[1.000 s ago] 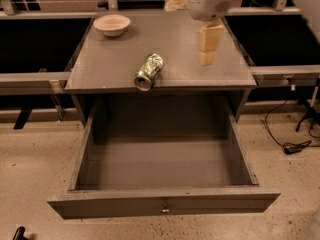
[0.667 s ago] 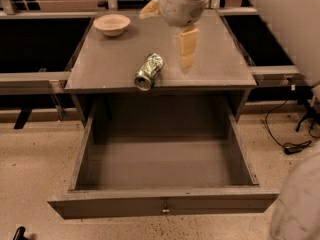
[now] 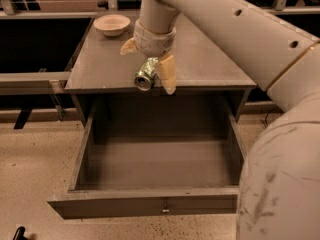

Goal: Place green can into top drawer

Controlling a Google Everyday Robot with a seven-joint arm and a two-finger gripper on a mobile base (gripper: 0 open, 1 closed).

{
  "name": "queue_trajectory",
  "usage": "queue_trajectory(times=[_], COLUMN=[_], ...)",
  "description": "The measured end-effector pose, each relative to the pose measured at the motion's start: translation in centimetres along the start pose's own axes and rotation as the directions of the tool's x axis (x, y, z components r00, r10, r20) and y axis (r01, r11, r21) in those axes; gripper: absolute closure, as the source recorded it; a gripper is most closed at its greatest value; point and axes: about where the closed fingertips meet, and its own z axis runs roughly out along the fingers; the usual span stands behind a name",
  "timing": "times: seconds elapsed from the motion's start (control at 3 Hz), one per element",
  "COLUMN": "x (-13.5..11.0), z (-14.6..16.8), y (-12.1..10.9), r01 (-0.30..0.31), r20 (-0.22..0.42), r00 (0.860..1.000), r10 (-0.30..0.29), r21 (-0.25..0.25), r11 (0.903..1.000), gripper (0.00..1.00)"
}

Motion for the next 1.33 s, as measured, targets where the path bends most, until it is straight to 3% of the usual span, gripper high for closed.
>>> queue_trajectory(times=[0.33, 0.67, 1.0, 1.33], x=[0.1, 1.1, 1.3, 1.5], z=[1.8, 0.8, 0.7, 1.1], y=[-0.6, -1.6, -1.8, -1.9], r01=[0.042, -0.056, -0.099, -0.031], r20=[-0.02, -0.017, -0.014, -0.017], r00=[0.999, 0.998, 0.995, 0.999], r10=[-0.042, 0.057, 0.1, 0.031], r21=[-0.02, 0.033, 0.043, 0.009], r11=[0.9989, 0.9979, 0.9941, 0.9995], gripper=[0.0, 0.0, 0.0, 0.0])
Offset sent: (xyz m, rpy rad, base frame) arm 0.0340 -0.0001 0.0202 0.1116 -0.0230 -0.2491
